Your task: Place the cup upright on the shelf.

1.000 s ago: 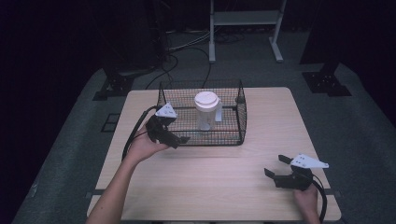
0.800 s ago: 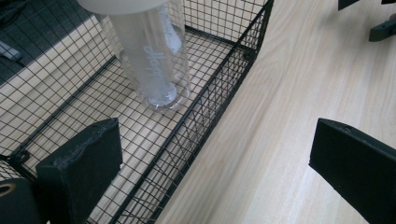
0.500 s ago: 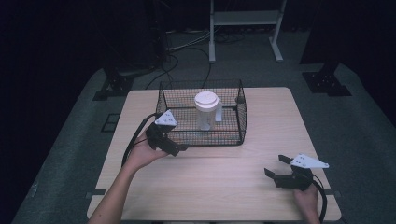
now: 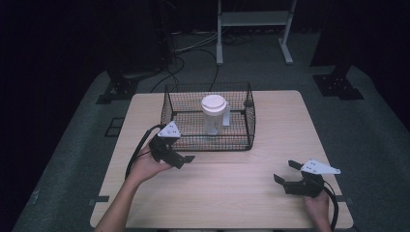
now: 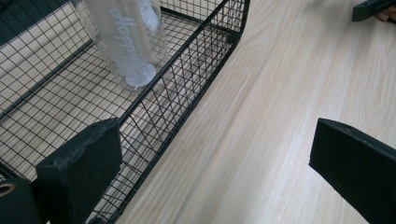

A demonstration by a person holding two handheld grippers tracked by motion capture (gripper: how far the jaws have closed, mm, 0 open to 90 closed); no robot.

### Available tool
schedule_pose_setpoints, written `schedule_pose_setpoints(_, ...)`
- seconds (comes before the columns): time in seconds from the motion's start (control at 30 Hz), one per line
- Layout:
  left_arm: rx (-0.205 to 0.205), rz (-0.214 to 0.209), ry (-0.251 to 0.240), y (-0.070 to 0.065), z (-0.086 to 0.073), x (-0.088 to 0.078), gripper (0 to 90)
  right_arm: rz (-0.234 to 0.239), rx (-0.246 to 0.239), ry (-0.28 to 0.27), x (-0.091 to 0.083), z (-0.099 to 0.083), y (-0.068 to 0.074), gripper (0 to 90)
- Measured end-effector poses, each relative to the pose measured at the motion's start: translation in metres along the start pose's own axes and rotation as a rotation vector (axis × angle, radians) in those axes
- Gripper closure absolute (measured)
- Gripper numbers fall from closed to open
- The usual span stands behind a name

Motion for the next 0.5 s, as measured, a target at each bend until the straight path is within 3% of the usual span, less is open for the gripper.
schedule_pose_setpoints(0.27, 0.002, -0.001, -0.006, -0.005, -0.008, 0.000, 1.7, 0.000, 0.000, 0.000, 0.000, 0.000, 0.000, 12.9)
schedule_pose_setpoints(0.5, -0.024, -0.009, -0.029, -0.007, -0.018, 0.000, 1.6, -0.001, 0.000, 0.001, 0.000, 0.000, 0.000, 12.9)
Point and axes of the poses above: each handheld gripper's, and its own axes: x roughly forward along the jaws, z roughly out of its top, y roughly to its left, the point moved 7 cm from there along x, roughly forward along the jaws, and after that the axes turned 7 degrees about y, right-handed, at the moved point
